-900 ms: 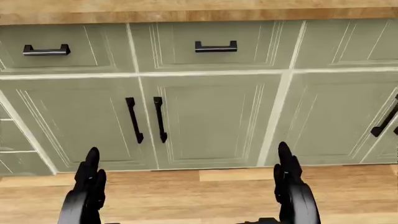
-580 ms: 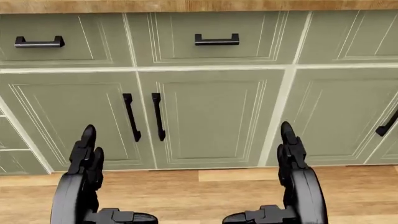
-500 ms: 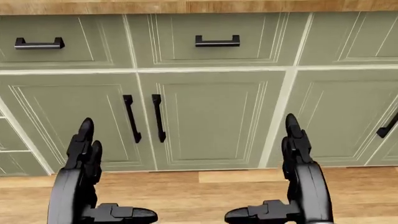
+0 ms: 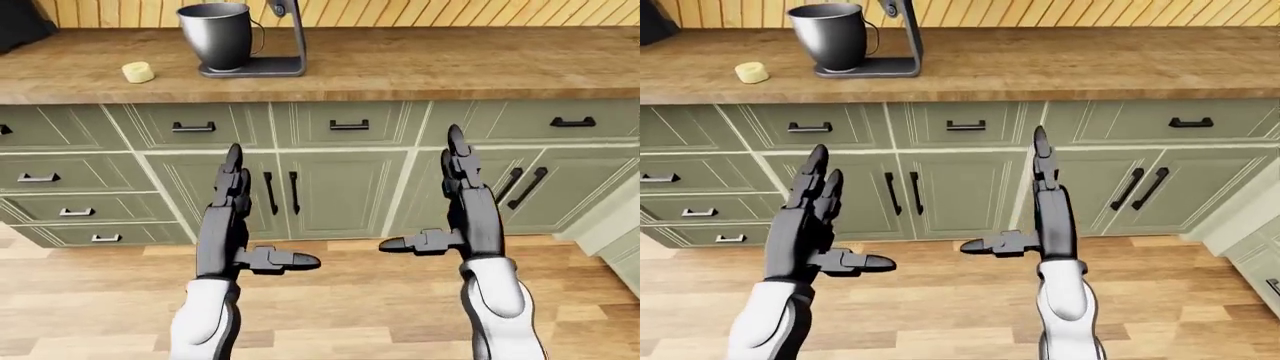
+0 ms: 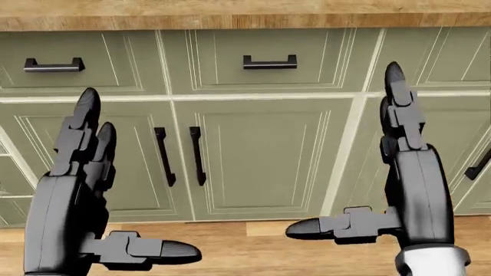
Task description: Place the cheese in the stand mixer bowl.
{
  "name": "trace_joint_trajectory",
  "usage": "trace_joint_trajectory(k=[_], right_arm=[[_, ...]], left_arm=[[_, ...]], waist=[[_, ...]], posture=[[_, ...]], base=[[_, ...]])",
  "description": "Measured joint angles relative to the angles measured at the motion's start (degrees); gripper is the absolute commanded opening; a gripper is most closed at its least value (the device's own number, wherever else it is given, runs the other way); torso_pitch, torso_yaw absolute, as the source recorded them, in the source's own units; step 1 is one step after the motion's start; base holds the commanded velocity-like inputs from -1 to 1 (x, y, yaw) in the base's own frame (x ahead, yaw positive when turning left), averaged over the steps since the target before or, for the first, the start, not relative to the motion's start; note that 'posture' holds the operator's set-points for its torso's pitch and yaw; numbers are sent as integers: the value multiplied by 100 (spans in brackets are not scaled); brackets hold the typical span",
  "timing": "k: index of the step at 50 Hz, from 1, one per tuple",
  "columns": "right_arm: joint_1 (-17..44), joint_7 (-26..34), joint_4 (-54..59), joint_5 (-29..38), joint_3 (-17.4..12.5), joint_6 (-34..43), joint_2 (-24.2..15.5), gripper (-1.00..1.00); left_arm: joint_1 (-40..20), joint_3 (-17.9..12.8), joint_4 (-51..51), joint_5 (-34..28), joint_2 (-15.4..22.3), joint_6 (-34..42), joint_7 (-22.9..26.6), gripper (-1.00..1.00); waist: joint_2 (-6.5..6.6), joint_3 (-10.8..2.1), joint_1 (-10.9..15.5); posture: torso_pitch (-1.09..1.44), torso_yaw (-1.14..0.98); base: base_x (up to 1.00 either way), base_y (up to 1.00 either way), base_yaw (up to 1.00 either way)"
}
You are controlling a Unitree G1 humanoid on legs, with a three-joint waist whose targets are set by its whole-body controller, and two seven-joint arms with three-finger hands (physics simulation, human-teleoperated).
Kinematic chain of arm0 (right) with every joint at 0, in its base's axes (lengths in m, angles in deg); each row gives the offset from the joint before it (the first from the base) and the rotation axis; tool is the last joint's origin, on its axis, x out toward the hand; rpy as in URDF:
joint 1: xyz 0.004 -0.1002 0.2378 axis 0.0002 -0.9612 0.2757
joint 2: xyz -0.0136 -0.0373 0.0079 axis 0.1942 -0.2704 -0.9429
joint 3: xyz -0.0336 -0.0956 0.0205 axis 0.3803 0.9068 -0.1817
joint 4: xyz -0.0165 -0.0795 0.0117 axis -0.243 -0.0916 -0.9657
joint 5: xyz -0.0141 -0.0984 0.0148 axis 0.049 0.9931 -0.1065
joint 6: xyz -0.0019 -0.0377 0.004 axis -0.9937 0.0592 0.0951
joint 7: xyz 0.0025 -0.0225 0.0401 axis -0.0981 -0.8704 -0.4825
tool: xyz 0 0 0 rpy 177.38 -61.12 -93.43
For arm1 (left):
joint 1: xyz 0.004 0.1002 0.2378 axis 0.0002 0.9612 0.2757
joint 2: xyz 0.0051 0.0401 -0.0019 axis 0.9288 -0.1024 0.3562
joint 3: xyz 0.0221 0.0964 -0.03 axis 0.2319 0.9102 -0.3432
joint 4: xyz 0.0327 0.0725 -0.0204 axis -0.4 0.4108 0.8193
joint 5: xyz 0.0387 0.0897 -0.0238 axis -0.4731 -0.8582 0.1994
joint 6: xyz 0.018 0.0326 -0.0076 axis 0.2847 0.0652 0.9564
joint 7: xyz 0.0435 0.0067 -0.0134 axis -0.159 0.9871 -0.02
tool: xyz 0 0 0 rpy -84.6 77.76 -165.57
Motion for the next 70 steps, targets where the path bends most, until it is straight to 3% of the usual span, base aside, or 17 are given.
trace_joint_trajectory(k=[12, 19, 25, 30, 32, 35, 37, 40, 44, 45, 48, 58, 60, 62, 64, 68, 70], right_arm=[[295, 90, -355, 272, 1, 517, -13, 100], [217, -13, -217, 263, -111, 550, -10, 100], [213, 6, -123, 194, 36, 506, 19, 100], [216, -22, -175, 194, -27, 509, -3, 100], [186, -43, -172, 216, -83, 504, -32, 100], [146, -60, -90, 240, -101, 565, -23, 100], [171, -57, -110, 239, -82, 571, -21, 100], [179, -52, -189, 237, -70, 530, -24, 100], [207, -58, -223, 257, -54, 565, -13, 100], [199, -54, -209, 258, 4, 562, 37, 100], [138, -6, -142, 228, 103, 598, 46, 100], [187, -29, -276, 219, -5, 534, -2, 100], [140, -42, -222, 233, -65, 559, -14, 100], [89, -54, -164, 248, -91, 628, -7, 100], [108, -57, -174, 252, -82, 655, -9, 100], [139, -61, -232, 251, -72, 566, -20, 100], [149, -59, -241, 254, -74, 556, -22, 100]], left_arm=[[-55, 29, -663, 48, 12, 476, -16, 100], [-95, 83, -734, 82, -8, 583, -8, 100], [-54, -6, -740, 5, 29, 602, -73, 100], [-92, 13, -999, -14, 40, 673, -61, 100], [-69, 80, -1056, -28, 18, 725, -37, 100], [-42, 111, -1048, -46, 28, 803, 1, 100], [-78, 94, -1042, -78, 33, 799, 3, 100], [-63, 137, -1151, -134, 36, 809, 24, 100], [-105, 127, -1177, -165, 36, 825, 66, 100], [-79, 77, -1163, -181, 72, 820, 60, 100], [-7, 9, -1112, -234, 68, 885, 41, 100], [-71, 70, -1246, -265, 30, 862, 81, 100], [-31, 140, -1210, -245, 10, 902, 103, 100], [-21, 154, -1175, -225, 19, 951, 128, 100], [-54, 116, -1211, -224, 22, 968, 128, 100], [-41, 132, -1352, -233, 12, 898, 111, 100], [-47, 136, -1366, -224, 12, 883, 114, 100]], waist=[[-5, 1, 5], [291, 89, -50], [131, 85, -38], [-247, 90, -53], [-136, 126, -109], [-210, 75, -90], [-148, 70, -73], [56, 134, -78], [494, 77, -83], [414, 112, -43], [355, 117, -6], [-289, 71, -60], [-193, 131, -110], [-212, 99, -108], [-135, 85, -89], [171, 141, -99], [420, 100, -96]], posture=[[0, 0], [0, 0], [0, 0], [0, 0], [0, 0], [0, 0], [0, 0], [0, 0], [0, 0], [0, 0], [0, 0], [0, 0], [0, 0], [0, 0], [0, 0], [0, 0], [0, 0]], base=[[0, 1, 0], [0, 14, 0], [0, 14, 0], [0, 14, 0], [0, 15, 0], [0, 18, 0], [0, 20, 0], [0, 20, 0], [0, 20, 0], [0, 19, 0], [0, 20, 0], [0, 20, 0], [0, 20, 0], [0, 19, 0], [0, 20, 0], [0, 20, 0], [0, 22, 0]])
